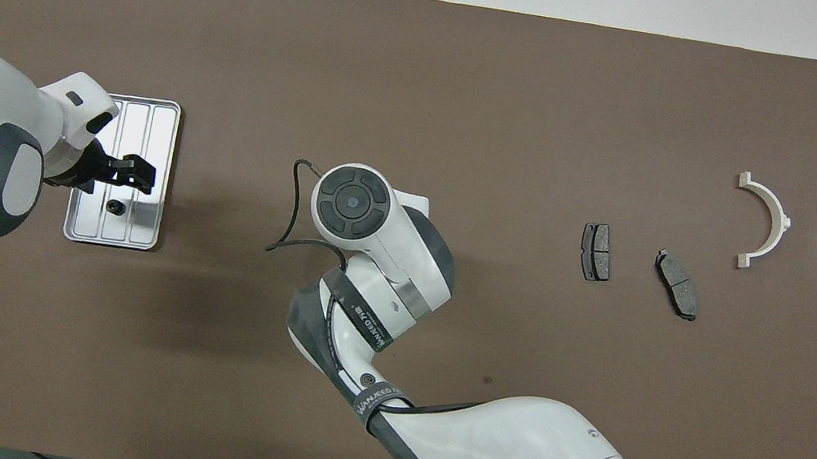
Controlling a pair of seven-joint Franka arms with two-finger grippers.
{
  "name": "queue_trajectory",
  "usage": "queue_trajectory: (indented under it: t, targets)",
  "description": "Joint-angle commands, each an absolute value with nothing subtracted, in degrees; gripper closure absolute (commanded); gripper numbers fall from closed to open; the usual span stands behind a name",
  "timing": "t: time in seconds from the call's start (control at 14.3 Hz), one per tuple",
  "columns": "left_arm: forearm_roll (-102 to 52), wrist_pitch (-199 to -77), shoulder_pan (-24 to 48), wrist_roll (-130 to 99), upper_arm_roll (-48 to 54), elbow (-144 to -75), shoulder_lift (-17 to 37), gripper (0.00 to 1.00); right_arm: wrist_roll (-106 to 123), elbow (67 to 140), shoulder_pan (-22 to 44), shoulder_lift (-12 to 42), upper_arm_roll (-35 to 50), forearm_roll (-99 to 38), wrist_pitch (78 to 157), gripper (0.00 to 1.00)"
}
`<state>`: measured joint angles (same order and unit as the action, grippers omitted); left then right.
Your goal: Pick bearing gear from pile to tray
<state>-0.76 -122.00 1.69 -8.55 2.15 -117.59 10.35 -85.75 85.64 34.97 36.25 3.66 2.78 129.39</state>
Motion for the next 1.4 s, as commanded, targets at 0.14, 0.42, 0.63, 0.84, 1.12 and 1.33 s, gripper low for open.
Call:
queue_trajectory:
  t: [0.14, 0.42, 0.63, 0.84, 1.12, 1.33]
  targets:
    - [-0.88, -124.62, 12.54, -27.2, 1.58, -118.21, 9.93, 0.11, -76.67, 85.25, 27.44, 34.02, 4.74, 2.73, 126.92, 0.0]
    - [-0.62, -129.98, 25.11, -47.06, 1.41, -116.9, 13.61, 0.13, -65.6, 85.43, 22.42, 32.52, 4.92, 2.55, 123.85, 0.0]
    - [-0.35, -131.92, 29.7, -53.33, 1.32, -114.79, 16.7, 0.14, -57.16, 85.52, 19.26, 31.03, 4.92, 2.46, 121.21, 0.0]
    - [-0.26, -132.71, 32.16, -55.71, 1.32, -114.96, 17.84, 0.16, -45.22, 85.52, 14.52, 29.62, 4.92, 2.37, 118.57, 0.0]
    - [-0.35, -135.79, 32.43, -57.3, 1.41, -113.47, 19.86, 0.17, -30.45, 87.53, 8.1, 24.1, 4.75, -2.02, 115.93, 0.0]
    - [-0.26, -135.88, 32.52, -57.57, 1.41, -113.47, 20.13, 0.19, -18.67, 88.85, 4.49, 18.91, 4.75, -2.02, 110.76, 0.0]
